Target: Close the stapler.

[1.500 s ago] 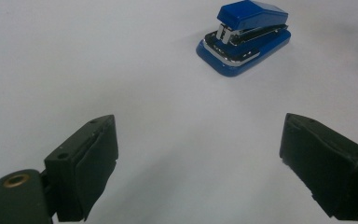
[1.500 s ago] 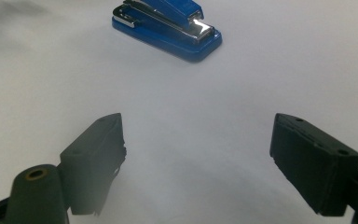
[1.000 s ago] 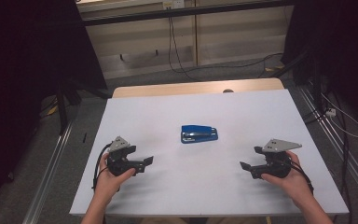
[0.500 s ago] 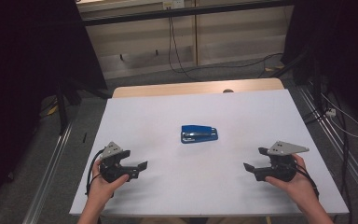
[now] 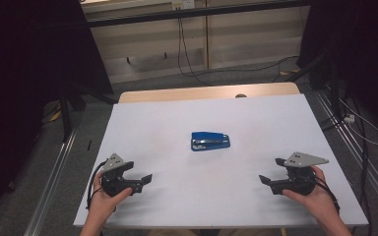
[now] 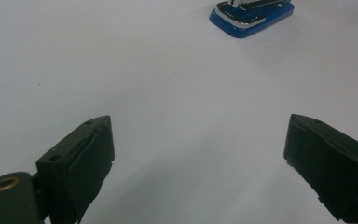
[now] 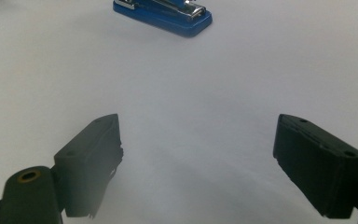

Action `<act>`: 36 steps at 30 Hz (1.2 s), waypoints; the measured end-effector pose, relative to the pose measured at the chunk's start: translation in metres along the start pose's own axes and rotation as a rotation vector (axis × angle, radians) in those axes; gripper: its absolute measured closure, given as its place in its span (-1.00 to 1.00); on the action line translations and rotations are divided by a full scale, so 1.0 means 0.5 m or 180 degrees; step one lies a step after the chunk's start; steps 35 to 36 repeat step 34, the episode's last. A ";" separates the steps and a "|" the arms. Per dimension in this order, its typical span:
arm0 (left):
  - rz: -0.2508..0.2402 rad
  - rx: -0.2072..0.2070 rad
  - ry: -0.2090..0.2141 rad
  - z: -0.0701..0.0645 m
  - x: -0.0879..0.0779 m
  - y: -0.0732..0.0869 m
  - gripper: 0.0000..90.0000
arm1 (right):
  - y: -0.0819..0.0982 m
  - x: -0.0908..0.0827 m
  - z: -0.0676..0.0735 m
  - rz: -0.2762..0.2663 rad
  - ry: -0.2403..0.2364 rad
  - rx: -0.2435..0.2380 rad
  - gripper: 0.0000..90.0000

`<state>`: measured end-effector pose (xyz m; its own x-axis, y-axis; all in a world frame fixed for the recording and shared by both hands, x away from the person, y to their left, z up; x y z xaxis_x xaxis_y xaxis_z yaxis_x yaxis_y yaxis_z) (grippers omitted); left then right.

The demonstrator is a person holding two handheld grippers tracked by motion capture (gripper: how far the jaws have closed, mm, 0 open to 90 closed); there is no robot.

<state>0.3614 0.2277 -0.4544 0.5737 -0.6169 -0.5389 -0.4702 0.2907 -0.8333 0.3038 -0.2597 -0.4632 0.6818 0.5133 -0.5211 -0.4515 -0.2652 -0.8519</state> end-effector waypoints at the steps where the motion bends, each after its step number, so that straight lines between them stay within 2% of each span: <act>1: -0.0024 -0.0029 -0.0012 0.000 -0.001 0.001 -0.82 | 0.000 -0.002 0.001 -0.0011 -0.0009 -0.0009 -0.66; 4: -0.0057 -0.0035 -0.0029 0.000 -0.008 0.000 -0.83 | 0.006 -0.005 0.000 -0.0023 -0.0028 -0.0023 -0.67; 6: -0.0100 -0.0091 -0.0016 0.000 -0.014 0.000 -0.83 | 0.010 -0.006 -0.002 -0.0003 -0.0028 0.0009 -0.69; 11: -0.0095 -0.0125 0.0005 0.002 -0.015 0.002 -0.84 | 0.011 -0.011 -0.003 -0.0040 -0.0042 0.0010 -0.70; 17: -0.0066 -0.0091 -0.0005 0.007 -0.016 0.005 -0.84 | 0.011 -0.015 -0.004 -0.0046 -0.0025 -0.0048 -0.70; 22: -0.0102 -0.0134 -0.0049 0.011 -0.023 0.008 -0.84 | 0.011 -0.025 -0.008 -0.0074 0.0008 -0.0057 -0.70; 24: -0.0091 -0.0111 -0.0052 0.014 -0.023 0.009 -0.84 | 0.012 -0.029 -0.010 -0.0088 0.0007 -0.0037 -0.70; 36: -0.0113 -0.0159 -0.0027 0.012 -0.015 0.009 -0.84 | 0.025 -0.032 -0.022 -0.0063 0.0042 0.0005 -0.70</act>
Point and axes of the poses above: each handheld gripper's, and its own axes: x roughly forward along the jaws, y roughly out of its underside, z roughly to its left, the point moved 3 cm from there along x, roughly forward along the jaws, and after that the axes turned 3 degrees about -z, right-handed, at the moved point
